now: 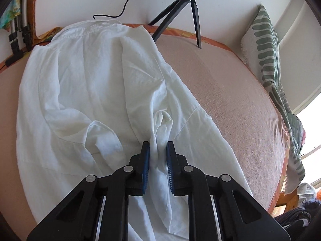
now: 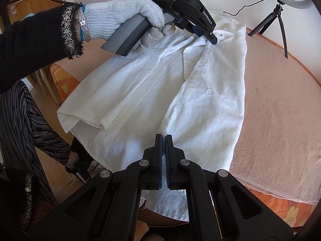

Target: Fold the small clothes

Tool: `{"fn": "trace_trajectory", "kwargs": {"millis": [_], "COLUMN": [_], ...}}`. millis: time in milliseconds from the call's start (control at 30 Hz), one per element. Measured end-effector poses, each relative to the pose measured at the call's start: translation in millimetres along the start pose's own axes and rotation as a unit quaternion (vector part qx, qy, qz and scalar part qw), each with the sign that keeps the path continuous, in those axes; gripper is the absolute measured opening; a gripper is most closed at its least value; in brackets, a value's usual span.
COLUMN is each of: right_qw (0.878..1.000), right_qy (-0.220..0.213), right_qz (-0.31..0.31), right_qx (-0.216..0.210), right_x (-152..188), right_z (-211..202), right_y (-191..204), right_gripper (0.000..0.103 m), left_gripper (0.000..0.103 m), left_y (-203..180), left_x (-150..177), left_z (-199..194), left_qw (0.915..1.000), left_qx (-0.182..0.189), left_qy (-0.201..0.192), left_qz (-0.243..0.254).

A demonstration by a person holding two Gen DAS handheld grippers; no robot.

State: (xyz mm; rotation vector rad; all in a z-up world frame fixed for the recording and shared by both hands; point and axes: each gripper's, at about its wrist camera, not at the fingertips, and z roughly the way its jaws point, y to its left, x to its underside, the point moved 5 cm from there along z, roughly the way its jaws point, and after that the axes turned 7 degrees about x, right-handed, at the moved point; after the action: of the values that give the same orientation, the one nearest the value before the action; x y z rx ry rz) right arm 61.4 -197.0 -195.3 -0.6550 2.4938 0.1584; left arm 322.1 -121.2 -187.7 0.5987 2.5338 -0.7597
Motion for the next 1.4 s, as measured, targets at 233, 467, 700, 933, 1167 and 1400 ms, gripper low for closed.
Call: {"fn": "trace_trajectory", "kwargs": {"millis": [233,467,700,933,1167,1400], "right_qw": [0.995,0.995,0.989,0.98,0.978,0.983], "right_qy": [-0.027,0.003,0.006,-0.02,0.022,0.027], "right_qz": [0.066,0.06,0.043,0.192,0.185,0.144], "right_qx": [-0.072,-0.084,-0.143,-0.055,-0.089,-0.109], "right_x": [-18,-19,-7,-5,3,12], "right_z": [-20,8,-15,-21,-3,-4], "right_y": [-6,15,17,-63,-53,-30], "right_gripper": [0.003,0.003,0.009,0.011,0.011,0.011], "left_gripper": [0.006,0.006,0.019,0.019,0.019,0.017], "left_y": [-5,-2,-12,-61,-93,-96], "left_x": [-12,0,-3,-6,-4,26], "left_z": [-16,4,-33,-52,11,31], "left_qw": [0.9996,0.9944,0.9884,0.9834,0.9732,0.9631], "left_qx": [-0.003,-0.073,-0.1,-0.034,-0.024,-0.02], "left_qy": [-0.021,0.005,-0.019,-0.058,-0.003,0.043], "left_qz": [0.017,0.077,0.113,0.168,0.229,0.265]}}
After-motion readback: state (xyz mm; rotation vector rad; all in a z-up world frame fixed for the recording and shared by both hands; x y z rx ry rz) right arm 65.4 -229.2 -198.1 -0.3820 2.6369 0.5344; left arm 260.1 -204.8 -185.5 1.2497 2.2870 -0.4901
